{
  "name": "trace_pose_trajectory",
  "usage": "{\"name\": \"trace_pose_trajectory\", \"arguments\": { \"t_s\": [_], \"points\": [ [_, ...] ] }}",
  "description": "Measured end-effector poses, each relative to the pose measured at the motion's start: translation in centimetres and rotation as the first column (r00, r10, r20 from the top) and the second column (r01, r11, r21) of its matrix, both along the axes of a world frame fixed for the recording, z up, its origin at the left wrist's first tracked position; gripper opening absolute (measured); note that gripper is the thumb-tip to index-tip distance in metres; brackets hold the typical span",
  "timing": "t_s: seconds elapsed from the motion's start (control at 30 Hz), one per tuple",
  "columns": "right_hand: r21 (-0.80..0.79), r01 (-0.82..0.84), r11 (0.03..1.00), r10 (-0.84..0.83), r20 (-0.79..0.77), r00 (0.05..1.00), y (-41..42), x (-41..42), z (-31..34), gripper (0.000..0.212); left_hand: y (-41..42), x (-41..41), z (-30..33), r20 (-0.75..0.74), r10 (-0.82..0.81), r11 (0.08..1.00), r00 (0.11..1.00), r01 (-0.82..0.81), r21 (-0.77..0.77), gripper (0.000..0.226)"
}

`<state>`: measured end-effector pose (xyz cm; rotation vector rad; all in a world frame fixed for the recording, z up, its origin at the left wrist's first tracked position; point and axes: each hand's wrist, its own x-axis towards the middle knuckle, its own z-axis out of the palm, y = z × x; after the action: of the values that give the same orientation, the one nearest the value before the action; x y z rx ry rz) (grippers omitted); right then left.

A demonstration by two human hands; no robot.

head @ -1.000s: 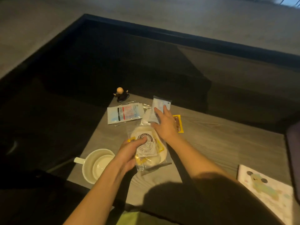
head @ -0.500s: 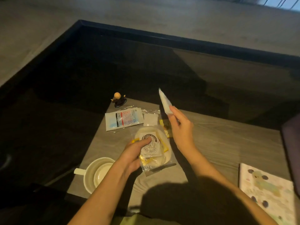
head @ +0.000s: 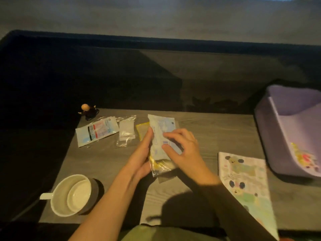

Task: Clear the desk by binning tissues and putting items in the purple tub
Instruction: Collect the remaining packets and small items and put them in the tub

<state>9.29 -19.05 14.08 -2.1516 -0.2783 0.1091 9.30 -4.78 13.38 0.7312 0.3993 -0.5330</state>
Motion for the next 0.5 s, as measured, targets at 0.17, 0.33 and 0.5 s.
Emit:
{"name": "trace_pose_trajectory", "arguments": {
  "t_s": [0.17,0.33,0.5],
  "points": [
    [0.045,0.214,0.976,-0.215,0.03,0.976,-7.9,-0.5,2.6,0.03,-8.4,2.6,3.1,0.074,-0.152,0.987,0.986,0.147,0.067,0.047],
    [0.095,0.409,0.908,-0.416,0.071,0.907,-18.3,-1.1,5.8,0.027,-19.9,4.8,6.1,0.154,-0.333,0.943,0.93,0.329,0.049,0.04],
    [0.136,0.61,0.781,-0.616,0.001,0.788,-28.3,-2.6,6.7,0.026,-31.6,5.8,6.4,0.184,-0.435,0.897,0.881,0.442,0.006,0.055]
  ]
}}
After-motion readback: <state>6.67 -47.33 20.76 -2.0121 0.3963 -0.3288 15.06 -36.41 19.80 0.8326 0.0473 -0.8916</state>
